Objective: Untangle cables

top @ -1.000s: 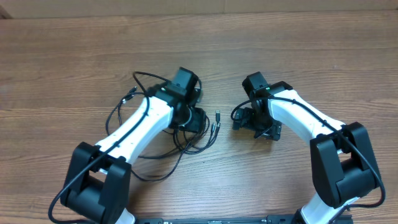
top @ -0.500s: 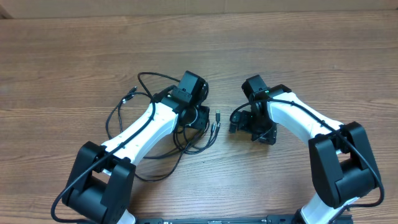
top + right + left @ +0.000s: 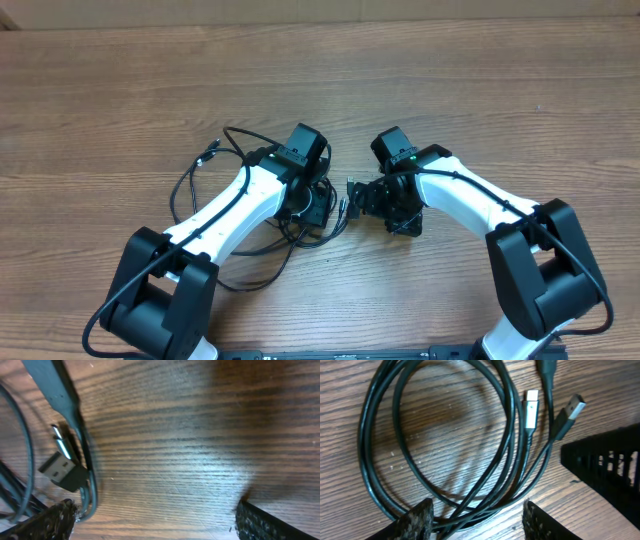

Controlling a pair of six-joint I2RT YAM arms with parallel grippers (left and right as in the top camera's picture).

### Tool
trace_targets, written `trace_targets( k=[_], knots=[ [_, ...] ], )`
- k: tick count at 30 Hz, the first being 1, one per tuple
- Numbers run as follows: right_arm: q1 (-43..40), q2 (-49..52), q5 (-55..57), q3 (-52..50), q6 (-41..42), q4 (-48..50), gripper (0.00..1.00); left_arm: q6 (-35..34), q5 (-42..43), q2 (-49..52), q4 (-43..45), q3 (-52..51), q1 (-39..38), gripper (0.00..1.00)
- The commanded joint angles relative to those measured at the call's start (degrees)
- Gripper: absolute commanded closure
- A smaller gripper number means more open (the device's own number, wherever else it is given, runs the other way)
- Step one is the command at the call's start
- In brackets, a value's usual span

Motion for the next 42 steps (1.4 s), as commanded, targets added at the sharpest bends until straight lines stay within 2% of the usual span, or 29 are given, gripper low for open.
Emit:
trace_targets(
  k=[1, 9, 18, 19, 20, 21, 22, 25, 30, 36, 39, 42],
  knots=[
    [-0.3, -0.7, 0.2, -2.2, 1.9, 1.7, 0.00, 1.9, 1.1, -0.1, 0.3, -0.3, -0.3, 0.41],
    [-7.0, -0.7, 3.2, -2.6, 1.8, -0.2, 0.00, 1.7, 1.1, 4.5, 1.4, -0.3, -0.3, 0.37],
    [-14.8, -0.7, 5.6, -2.6, 1.6, -0.3, 0.00, 1.3, 1.2, 9.1, 2.7, -0.3, -0.9, 0.43],
    [-15.1, -0.7, 6.0, -2.7, 1.6, -0.2, 0.00, 1.3, 1.2, 9.1, 2.7, -0.3, -0.9, 0.46],
    [-15.5, -0.7, 6.3, -2.7, 1.6, -0.2, 0.00, 1.3, 1.2, 9.1, 2.7, -0.3, -0.9, 0.58],
    [-15.8, -0.7, 6.3, -2.7, 1.6, -0.2, 0.00, 1.3, 1.4, 9.1, 2.7, -0.2, -0.9, 0.81],
    [-15.8, -0.7, 6.3, -2.7, 1.6, -0.3, 0.00, 1.3, 1.8, 9.0, 2.6, 0.1, -0.9, 0.96],
    [-15.8, -0.7, 6.3, -2.7, 0.4, -0.3, 0.00, 3.6, 2.2, 8.6, 0.8, 3.0, -0.6, 0.96],
    [-16.3, -0.7, 6.4, -2.7, -0.3, -0.4, 0.00, 7.4, 2.1, 6.7, -8.5, 17.1, 0.4, 0.96],
    [-18.3, -0.7, 6.4, -2.7, -0.3, -0.5, 0.00, 11.9, -1.4, 5.4, -19.3, 42.3, 1.2, 0.96],
    [-20.0, -0.7, 6.4, -2.7, -0.4, -1.0, 0.00, 12.3, -10.8, 5.4, -22.5, 55.0, 1.2, 0.96],
    [-21.9, -0.7, 6.4, -2.7, -1.4, -1.5, 0.00, 12.2, -27.5, 5.4, -24.3, 65.2, 1.2, 0.96]
  ],
)
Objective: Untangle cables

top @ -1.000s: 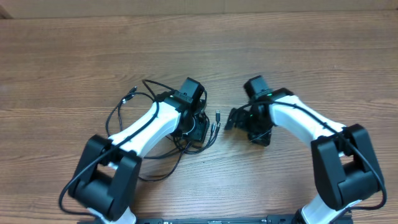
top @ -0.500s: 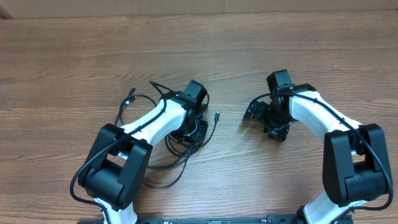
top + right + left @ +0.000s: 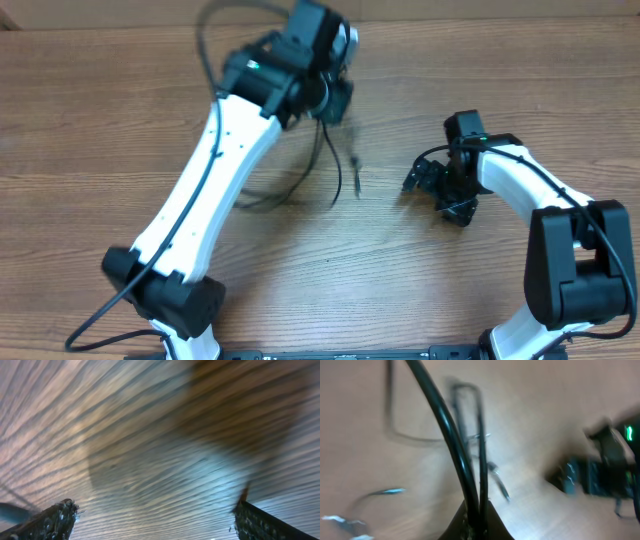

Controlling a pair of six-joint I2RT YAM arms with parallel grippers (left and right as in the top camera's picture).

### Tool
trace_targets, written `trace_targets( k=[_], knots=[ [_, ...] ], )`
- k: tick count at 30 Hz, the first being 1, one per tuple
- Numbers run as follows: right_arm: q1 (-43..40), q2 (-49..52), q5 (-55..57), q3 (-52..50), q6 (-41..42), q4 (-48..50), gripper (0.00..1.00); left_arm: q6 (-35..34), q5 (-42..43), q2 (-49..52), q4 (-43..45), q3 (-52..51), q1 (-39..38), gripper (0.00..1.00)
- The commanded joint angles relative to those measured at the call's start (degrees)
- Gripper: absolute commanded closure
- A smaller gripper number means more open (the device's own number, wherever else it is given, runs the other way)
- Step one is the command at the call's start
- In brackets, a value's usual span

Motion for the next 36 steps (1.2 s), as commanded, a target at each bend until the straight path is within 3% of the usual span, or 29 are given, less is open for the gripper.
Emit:
trace_targets(
  k=[1, 4, 6, 13, 20, 26, 32, 36],
  knots=[
    [-2.6, 0.2, 2.3, -1.6, -2.0, -0.2, 0.00, 1.8, -23.5, -2.2, -0.9, 10.7, 0.5, 0.96],
    [-4.9, 0.2, 2.2, -1.9, -1.9, -0.4, 0.00, 1.0, -34.9, -2.2, 0.1, 14.8, 0.5, 0.96],
    [-6.0, 0.2, 2.3, -2.2, -1.9, -0.3, 0.00, 1.0, -36.1, -2.2, 0.3, 15.0, 0.6, 0.96],
    [-6.7, 0.2, 2.3, -2.7, -1.9, -0.3, 0.00, -0.7, -19.3, -0.4, -2.5, 8.2, 0.7, 0.93],
    [-6.7, 0.2, 2.3, -3.5, -1.9, -0.1, 0.00, -2.8, 0.0, 2.1, -1.9, -8.9, 0.6, 0.83],
    [-6.7, 0.2, 2.3, -4.2, -1.9, 0.8, 0.00, -2.6, 0.5, 7.0, -1.0, -19.3, 0.9, 0.79],
    [-6.7, 0.2, 2.3, -4.4, -1.9, 1.4, 0.00, -2.6, 0.6, 13.1, -3.3, -19.8, 1.3, 0.70],
    [-6.7, 0.2, 2.3, -5.3, -1.9, 2.2, 0.00, -2.6, 1.1, 14.5, -3.8, -19.8, 1.3, 0.73]
  ],
)
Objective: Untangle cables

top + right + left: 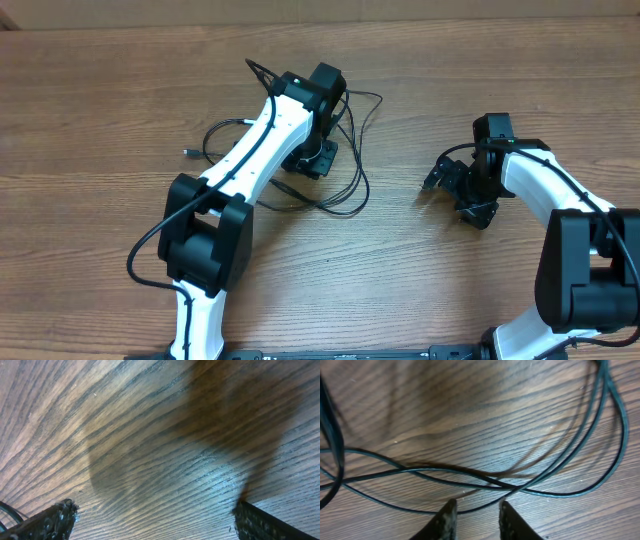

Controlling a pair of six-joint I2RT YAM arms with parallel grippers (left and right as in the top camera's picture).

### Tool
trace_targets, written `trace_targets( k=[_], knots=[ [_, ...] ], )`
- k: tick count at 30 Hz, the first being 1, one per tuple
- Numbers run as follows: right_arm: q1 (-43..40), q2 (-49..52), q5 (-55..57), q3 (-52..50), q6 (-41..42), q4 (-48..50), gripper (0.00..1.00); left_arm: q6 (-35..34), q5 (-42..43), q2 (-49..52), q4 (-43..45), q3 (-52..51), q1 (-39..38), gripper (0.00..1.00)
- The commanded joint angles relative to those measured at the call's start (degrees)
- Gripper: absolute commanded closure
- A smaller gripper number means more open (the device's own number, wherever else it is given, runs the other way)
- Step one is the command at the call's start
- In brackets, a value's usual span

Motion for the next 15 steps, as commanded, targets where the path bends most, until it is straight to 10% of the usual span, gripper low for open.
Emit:
trace_targets(
  k=[1, 15],
  knots=[
    [-0.2, 1.8, 1.9, -3.3, -0.5, 1.2, 0.00, -0.4, 1.9, 0.6, -0.3, 0.0, 0.5, 0.72],
    [-0.2, 1.8, -6.5, -3.8, 0.0, 1.8, 0.00, -0.4, 17.0, -2.9, -1.8, 0.8, -0.2, 0.69]
  ],
)
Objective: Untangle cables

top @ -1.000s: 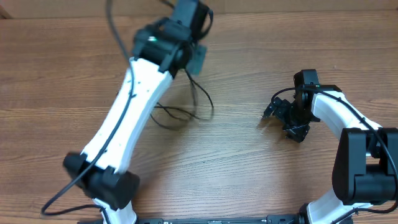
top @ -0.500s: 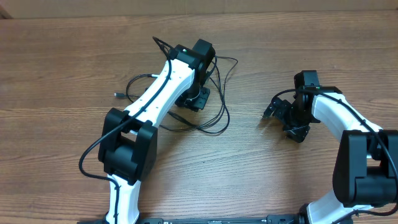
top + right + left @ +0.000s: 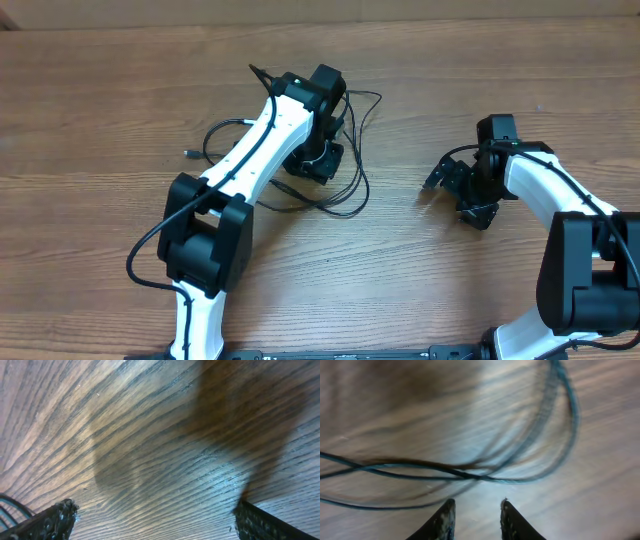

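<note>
Thin black cables [image 3: 361, 184] lie in loose, crossing loops on the wooden table [image 3: 120, 90], left of centre. One small plug end [image 3: 188, 153] points left. My left gripper [image 3: 319, 162] hovers low over the loops. In the blurred left wrist view its fingertips [image 3: 445, 519] stand a little apart, with nothing between them and crossed strands [image 3: 465, 474] just ahead. My right gripper [image 3: 447, 183] is off to the right, clear of the cables. It is wide open over bare wood, with only a strand [image 3: 11, 504] at the lower left edge.
The left arm's own black lead [image 3: 258, 76] rises behind the gripper near the loops. A cardboard-coloured wall [image 3: 400, 8] runs along the table's far edge.
The left gripper has shifted slightly over the loops, and its wrist view is now blurred with the strands displaced. Its jaws stay apart. The right arm has barely moved.
At first both open grippers sat low at a tight coiled bundle mid-table, the left one straddling the strands. Then the left was shut on the cables, held high at the back, and the right had moved right. After that the cables lay spread out, released.
</note>
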Controlling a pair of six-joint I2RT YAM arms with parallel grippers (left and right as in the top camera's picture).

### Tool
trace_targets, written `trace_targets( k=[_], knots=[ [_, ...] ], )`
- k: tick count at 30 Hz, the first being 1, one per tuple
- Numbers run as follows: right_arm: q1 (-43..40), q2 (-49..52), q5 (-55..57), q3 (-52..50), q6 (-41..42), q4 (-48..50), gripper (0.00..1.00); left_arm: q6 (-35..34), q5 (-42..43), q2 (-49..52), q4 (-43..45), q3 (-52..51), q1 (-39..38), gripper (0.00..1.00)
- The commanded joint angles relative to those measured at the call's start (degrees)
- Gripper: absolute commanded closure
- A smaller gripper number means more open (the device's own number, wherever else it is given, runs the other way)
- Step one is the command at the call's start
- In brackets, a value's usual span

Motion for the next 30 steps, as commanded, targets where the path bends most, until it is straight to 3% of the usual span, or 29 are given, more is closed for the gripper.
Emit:
trace_targets(
  k=[1, 24, 27, 30],
  knots=[
    [0.4, 2.4, -3.7, -2.9, 0.0, 0.8, 0.00, -0.4, 8.3, -2.3, -0.8, 0.9, -0.4, 0.68],
    [0.4, 2.4, -3.7, -2.9, 0.0, 0.8, 0.00, -2.0, 7.8, -2.3, 5.3, 0.8, -9.5, 0.64],
    [0.4, 2.4, -3.7, -2.9, 0.0, 0.8, 0.00, -2.2, 4.8, -2.3, 5.0, 0.8, -9.7, 0.45],
    [0.4, 2.4, -3.7, -2.9, 0.0, 0.8, 0.00, -5.5, 0.0, -2.3, 5.0, 0.8, -9.7, 0.41]
  ],
)
